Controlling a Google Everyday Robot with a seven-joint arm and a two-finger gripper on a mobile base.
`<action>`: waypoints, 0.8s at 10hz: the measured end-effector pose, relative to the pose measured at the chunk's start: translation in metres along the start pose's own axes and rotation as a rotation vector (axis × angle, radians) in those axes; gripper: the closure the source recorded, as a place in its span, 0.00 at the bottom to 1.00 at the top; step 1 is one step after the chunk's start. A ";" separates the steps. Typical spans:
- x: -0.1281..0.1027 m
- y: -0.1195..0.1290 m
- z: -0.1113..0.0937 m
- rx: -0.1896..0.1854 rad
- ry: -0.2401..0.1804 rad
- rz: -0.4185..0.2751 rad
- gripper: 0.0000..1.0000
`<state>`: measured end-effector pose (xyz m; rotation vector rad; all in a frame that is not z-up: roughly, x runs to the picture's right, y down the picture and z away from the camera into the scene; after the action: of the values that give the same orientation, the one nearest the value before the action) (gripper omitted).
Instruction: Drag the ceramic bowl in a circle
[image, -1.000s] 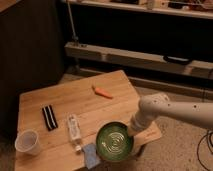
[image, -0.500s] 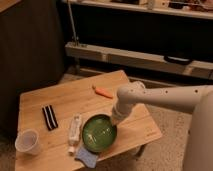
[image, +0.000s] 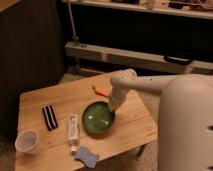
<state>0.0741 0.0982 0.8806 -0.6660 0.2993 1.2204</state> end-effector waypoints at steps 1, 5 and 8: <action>0.002 -0.015 -0.001 0.017 -0.003 0.025 1.00; 0.044 -0.084 -0.027 0.101 -0.018 0.086 1.00; 0.097 -0.112 -0.023 0.112 0.028 0.088 1.00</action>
<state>0.2139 0.1373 0.8437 -0.5781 0.4210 1.2694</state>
